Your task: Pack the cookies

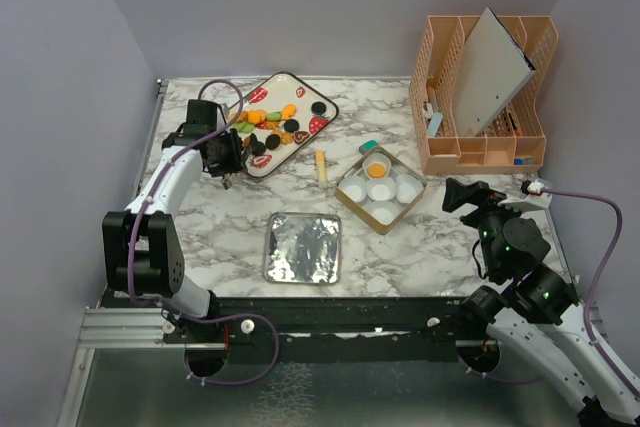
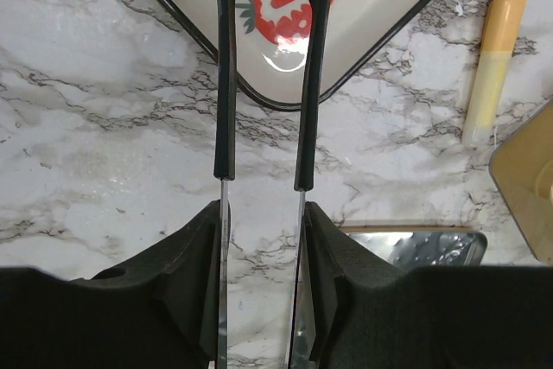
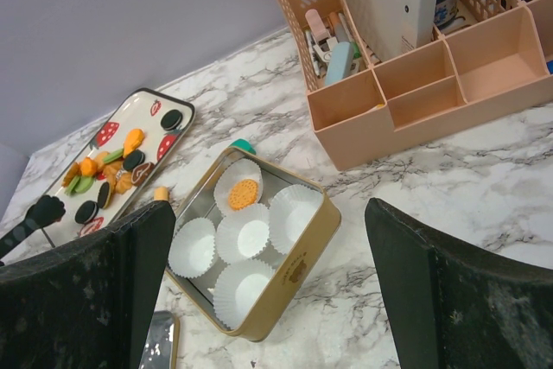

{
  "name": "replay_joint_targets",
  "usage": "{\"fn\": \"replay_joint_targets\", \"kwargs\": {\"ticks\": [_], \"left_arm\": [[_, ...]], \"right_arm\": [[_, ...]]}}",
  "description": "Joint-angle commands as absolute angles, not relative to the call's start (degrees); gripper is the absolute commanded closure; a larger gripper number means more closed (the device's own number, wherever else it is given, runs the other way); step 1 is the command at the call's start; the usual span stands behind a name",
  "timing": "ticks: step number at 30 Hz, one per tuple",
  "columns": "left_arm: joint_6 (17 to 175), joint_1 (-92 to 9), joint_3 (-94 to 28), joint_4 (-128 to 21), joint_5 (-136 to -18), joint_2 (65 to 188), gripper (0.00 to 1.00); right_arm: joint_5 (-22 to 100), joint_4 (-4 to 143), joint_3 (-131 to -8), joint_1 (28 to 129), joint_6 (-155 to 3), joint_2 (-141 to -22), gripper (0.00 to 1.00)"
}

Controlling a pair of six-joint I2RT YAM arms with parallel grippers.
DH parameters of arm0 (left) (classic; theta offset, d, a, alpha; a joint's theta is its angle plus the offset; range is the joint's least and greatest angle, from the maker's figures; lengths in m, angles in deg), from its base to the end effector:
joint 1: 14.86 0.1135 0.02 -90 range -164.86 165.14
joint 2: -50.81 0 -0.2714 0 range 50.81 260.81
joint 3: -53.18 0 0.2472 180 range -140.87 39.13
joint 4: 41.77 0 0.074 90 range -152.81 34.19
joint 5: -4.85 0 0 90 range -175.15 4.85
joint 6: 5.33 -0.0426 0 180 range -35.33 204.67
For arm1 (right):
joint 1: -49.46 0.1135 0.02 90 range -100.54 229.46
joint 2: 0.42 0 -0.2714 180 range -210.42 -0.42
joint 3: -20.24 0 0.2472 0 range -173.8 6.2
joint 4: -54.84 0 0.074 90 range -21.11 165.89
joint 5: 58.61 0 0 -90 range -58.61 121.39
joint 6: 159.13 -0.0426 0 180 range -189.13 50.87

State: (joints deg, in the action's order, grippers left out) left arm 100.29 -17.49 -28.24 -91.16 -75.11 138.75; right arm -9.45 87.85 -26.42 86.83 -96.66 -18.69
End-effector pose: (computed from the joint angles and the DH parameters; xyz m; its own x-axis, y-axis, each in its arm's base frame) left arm 0.3202 -0.0221 0.2606 -0.8352 -0.2270 -0.5009 -0.0852 0.9532 -0.2900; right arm 0.0850 0.0298 0.3076 -0.0296 0.4174 -0.9082 0.0818 0.9066 0.4140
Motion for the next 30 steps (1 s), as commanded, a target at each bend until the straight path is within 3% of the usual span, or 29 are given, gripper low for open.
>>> {"fn": "replay_joint_targets", "kwargs": {"ticks": [1, 18, 30], "left_arm": [[100.2, -20.92, -30.51, -92.04, -74.11, 135.97, 0.65], [100.1, -45.64, -39.52, -95.94, -77.42, 137.76, 0.65], [100.15, -61.67, -47.76, -96.2, -80.53, 147.6, 0.65]], "right_arm": [[-9.13, 87.17, -26.59, 86.47, -96.24, -18.91, 0.0], [-9.39, 87.31, -26.64, 86.47, -96.24, -18.73, 0.0], [-9.52, 88.14, -27.15, 86.47, -96.52, -18.43, 0.0]]}}
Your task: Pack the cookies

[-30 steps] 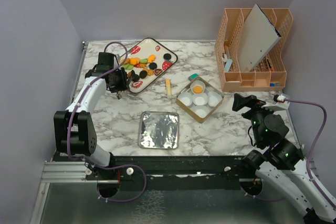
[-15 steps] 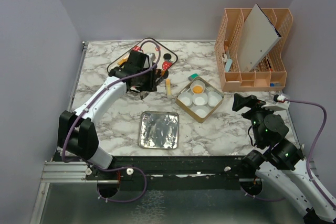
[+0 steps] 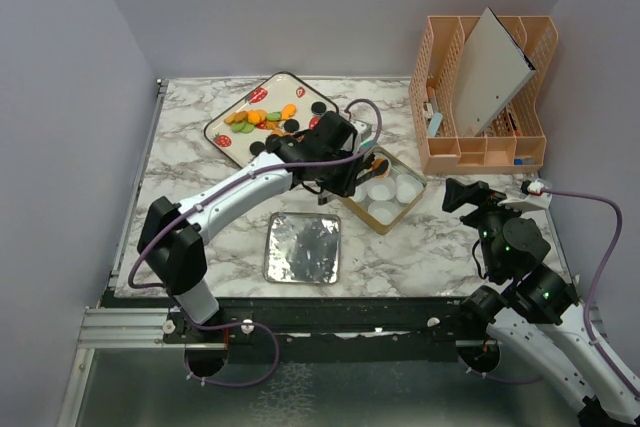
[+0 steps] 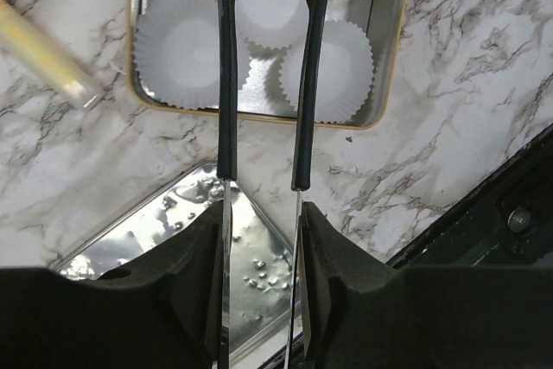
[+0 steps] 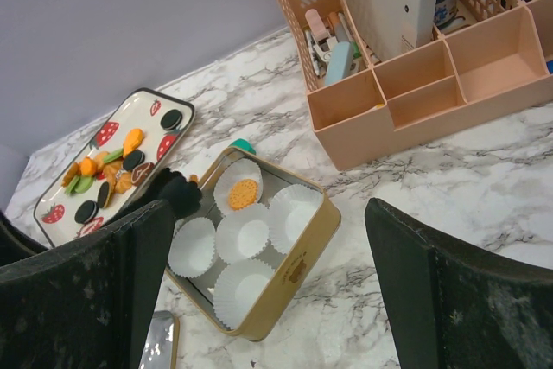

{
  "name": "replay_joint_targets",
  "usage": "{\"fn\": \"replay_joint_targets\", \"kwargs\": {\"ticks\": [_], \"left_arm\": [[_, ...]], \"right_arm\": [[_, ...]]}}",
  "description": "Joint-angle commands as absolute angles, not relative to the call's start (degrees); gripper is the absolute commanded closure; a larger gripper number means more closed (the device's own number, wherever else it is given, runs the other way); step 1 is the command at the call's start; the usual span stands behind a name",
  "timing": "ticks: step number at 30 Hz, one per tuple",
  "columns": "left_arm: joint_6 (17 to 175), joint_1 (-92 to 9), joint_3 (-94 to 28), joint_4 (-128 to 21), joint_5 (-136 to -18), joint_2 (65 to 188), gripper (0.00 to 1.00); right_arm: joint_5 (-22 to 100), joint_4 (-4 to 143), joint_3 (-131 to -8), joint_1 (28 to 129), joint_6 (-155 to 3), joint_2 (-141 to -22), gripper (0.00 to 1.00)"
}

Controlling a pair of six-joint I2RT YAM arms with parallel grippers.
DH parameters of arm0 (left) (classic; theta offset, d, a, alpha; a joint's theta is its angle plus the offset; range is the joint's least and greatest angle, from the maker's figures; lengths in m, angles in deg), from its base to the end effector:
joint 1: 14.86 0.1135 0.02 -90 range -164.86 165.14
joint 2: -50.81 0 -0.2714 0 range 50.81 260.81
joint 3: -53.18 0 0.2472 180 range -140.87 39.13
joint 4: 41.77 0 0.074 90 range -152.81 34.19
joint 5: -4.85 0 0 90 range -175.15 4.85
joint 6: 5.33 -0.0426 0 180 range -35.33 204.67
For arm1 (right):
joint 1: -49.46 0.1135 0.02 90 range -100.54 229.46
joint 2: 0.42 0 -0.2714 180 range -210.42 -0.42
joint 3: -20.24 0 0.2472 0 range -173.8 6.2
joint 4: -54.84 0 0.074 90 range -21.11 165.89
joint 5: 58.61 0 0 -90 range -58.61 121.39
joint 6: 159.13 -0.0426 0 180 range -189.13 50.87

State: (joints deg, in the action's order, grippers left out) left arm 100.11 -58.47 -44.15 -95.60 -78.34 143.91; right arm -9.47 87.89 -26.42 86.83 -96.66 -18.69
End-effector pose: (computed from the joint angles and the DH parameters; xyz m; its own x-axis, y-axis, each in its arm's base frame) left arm 0.2547 -0.2496 0.3142 -0.7286 0.3290 -0.6007 0.5670 0.7817 -0.2596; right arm 0.0850 0.0298 0.3075 -0.0299 0.4170 -0.9084 0.0823 0.9068 0.4136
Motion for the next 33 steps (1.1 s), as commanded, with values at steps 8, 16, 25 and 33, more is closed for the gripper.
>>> {"fn": "replay_joint_targets", "kwargs": {"ticks": [8, 16, 25, 33], "left_arm": [[99.12, -67.65, -54.55, -96.31, -80.73, 155.47, 0.65], [98.1, -68.55, -58.24, -96.32, -81.93, 160.62, 0.65], [97.47, -68.94, -61.06, -96.33, -81.75, 164.43, 0.63], [96.99, -69.26, -62.19, -96.67, -81.4, 166.44, 0.57]], "right_arm": [[-9.79, 88.34, -27.07, 86.47, -96.72, -17.68, 0.0], [-9.96, 88.66, -26.98, 86.47, -96.86, -17.49, 0.0], [-10.18, 88.66, -26.76, 86.47, -96.9, -17.56, 0.0], [-10.36, 88.41, -26.59, 86.47, -96.9, -17.69, 0.0]]}}
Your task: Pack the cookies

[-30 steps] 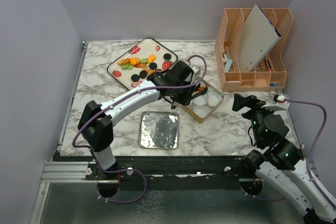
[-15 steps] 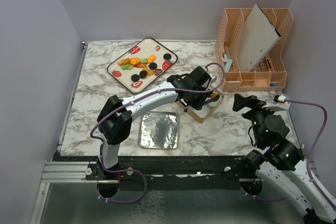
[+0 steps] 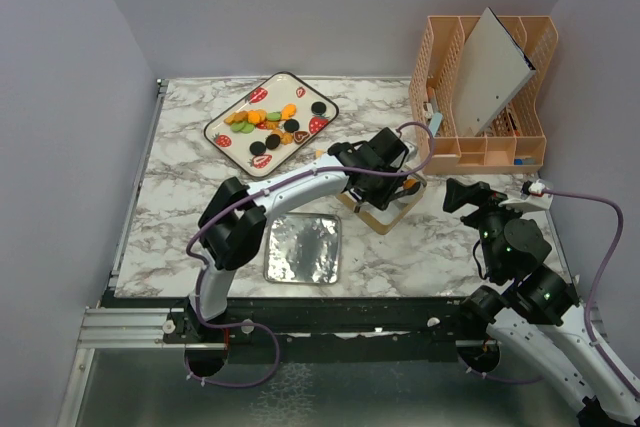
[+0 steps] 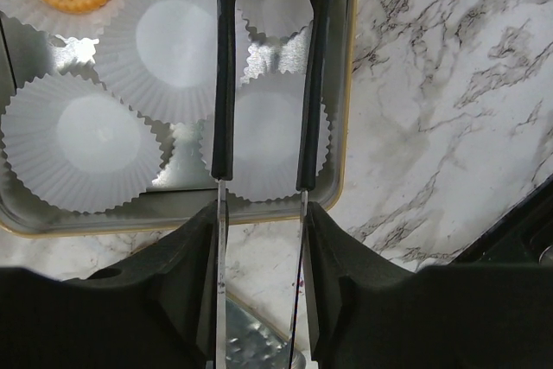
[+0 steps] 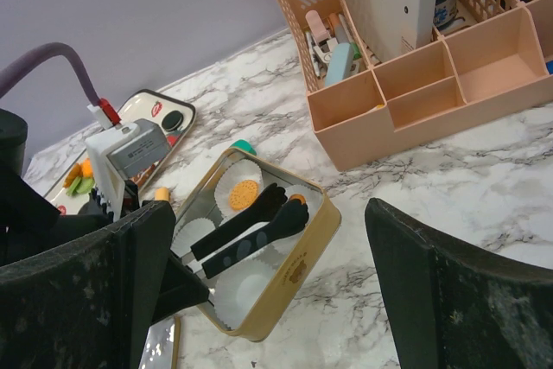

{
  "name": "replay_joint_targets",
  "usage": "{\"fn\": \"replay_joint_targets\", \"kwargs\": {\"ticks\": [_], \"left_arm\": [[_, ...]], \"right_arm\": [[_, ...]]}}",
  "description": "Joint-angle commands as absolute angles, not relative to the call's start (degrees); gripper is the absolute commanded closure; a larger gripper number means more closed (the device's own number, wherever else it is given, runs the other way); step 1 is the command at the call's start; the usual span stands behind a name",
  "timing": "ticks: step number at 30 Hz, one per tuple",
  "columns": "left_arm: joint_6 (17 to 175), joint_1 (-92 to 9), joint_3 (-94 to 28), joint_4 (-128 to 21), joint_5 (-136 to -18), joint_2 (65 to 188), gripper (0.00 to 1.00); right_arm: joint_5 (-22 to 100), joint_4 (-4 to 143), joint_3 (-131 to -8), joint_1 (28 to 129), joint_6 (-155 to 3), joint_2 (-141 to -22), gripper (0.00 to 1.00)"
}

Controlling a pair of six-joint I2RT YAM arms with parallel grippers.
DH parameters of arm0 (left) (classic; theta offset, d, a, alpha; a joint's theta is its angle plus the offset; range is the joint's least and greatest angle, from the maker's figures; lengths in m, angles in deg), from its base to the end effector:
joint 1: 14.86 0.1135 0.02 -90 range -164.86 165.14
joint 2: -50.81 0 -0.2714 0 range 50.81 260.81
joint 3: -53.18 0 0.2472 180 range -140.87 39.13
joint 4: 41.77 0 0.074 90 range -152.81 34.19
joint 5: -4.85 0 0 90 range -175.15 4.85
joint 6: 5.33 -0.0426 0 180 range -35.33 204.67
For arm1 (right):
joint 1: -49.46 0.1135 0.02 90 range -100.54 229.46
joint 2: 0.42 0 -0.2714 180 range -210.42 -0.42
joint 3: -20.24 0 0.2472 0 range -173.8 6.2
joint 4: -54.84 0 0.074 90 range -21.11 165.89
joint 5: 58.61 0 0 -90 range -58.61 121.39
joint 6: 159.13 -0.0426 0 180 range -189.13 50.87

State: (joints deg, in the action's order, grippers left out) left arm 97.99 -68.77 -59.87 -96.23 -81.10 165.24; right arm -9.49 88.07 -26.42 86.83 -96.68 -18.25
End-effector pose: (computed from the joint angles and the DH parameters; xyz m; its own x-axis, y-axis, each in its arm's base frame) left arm 0.2596 -0.3612 0.2583 -0.6654 0.5227 -0.5329 0.6948 0.6946 -0.1862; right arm 0.0838 0.0289 0.3077 -0.0264 0.4198 -0.9072 0.0811 0.9054 0.4166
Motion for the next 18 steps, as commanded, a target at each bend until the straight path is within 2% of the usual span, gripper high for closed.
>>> {"fn": "replay_joint_targets", "kwargs": {"ticks": [1, 11, 18], "left_arm": [[96.98, -69.26, -62.37, -96.74, -81.51, 166.73, 0.57], [96.97, -69.48, -62.94, -97.3, -81.41, 166.2, 0.51], [97.39, -69.53, -63.08, -97.38, -82.14, 164.22, 0.52]], "right_arm": [[-10.36, 88.43, -26.57, 86.47, -96.9, -17.66, 0.0], [-10.42, 88.17, -26.41, 86.47, -96.77, -17.83, 0.0], [-10.35, 88.21, -26.39, 86.47, -96.81, -17.83, 0.0]]}}
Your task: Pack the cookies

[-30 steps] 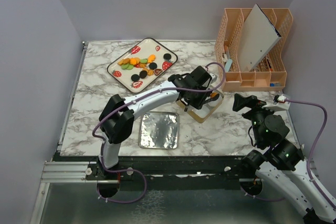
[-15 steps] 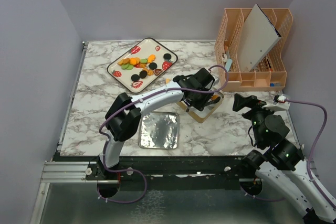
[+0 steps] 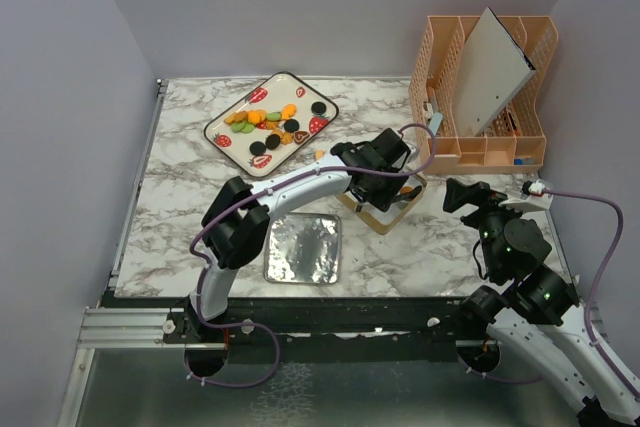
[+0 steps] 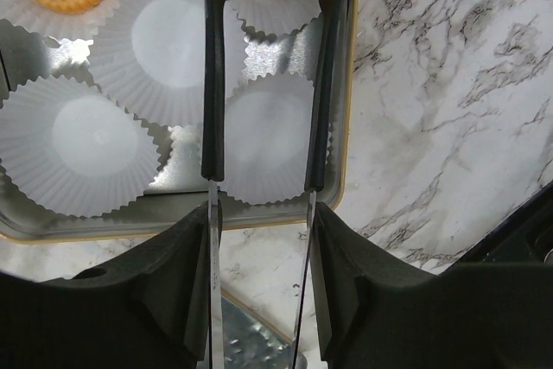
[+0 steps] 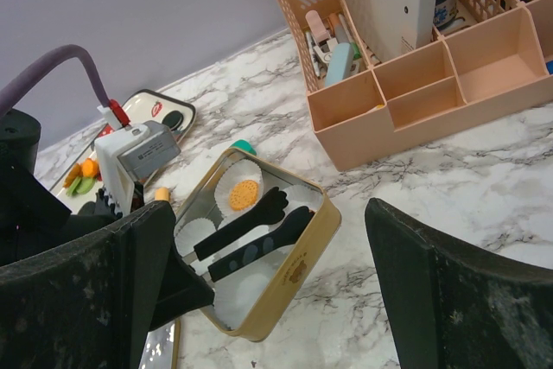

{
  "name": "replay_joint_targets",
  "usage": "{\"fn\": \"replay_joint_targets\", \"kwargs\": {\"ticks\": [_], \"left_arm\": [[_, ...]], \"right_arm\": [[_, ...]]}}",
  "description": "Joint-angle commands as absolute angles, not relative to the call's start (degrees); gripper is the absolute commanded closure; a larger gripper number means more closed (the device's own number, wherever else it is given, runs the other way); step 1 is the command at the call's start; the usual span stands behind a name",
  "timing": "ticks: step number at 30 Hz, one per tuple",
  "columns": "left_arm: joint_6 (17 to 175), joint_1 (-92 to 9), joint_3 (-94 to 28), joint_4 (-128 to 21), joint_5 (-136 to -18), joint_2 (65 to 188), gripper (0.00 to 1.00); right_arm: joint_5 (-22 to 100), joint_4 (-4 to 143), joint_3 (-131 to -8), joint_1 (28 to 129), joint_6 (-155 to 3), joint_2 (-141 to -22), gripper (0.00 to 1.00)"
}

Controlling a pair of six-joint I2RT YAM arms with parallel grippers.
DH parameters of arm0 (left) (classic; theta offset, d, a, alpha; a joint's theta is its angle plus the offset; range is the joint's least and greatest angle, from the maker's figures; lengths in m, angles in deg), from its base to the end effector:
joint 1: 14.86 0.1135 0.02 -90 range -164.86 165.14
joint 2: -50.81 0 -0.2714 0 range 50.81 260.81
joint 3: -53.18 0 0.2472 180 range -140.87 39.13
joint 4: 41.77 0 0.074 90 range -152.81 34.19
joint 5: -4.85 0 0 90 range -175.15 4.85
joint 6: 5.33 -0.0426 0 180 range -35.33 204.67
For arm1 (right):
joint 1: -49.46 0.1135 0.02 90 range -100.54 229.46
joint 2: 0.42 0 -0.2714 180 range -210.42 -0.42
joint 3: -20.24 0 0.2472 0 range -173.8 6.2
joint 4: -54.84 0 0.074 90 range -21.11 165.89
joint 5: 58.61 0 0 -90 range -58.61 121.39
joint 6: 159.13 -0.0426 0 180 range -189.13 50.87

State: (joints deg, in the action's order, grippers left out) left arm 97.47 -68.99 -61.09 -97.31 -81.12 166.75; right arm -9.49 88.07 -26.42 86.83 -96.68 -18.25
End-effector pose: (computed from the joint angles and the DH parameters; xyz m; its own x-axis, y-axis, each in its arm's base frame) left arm 0.2606 -0.3655 0.2524 -0.6644 0.5416 -0.5150 0.7009 0.6908 -0.1776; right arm 0.0838 0.0289 0.3077 -0.0264 0.4198 -0.9072 0.0811 0.9054 0.4166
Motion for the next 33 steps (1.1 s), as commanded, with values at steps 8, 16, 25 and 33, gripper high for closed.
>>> {"fn": "replay_joint_targets", "kwargs": {"ticks": [8, 16, 25, 33], "left_arm": [[97.02, -69.24, -61.94, -97.84, -86.61, 160.08, 0.55], [97.14, -65.37, -57.58, -98.74, -90.02, 154.68, 0.56], [97.5, -53.91, -49.56, -99.47, -91.3, 145.53, 0.56], [95.57, -42.4, -43.44, -100.52, -91.72, 139.5, 0.56]], "right_arm": [[-10.28, 88.31, -26.55, 86.47, -96.79, -17.74, 0.0], [-10.23, 88.38, -26.63, 86.47, -96.81, -17.67, 0.0], [-10.0, 88.35, -26.82, 86.47, -96.63, -17.82, 0.0], [-9.74, 88.03, -26.89, 86.47, -96.47, -18.43, 0.0]]}}
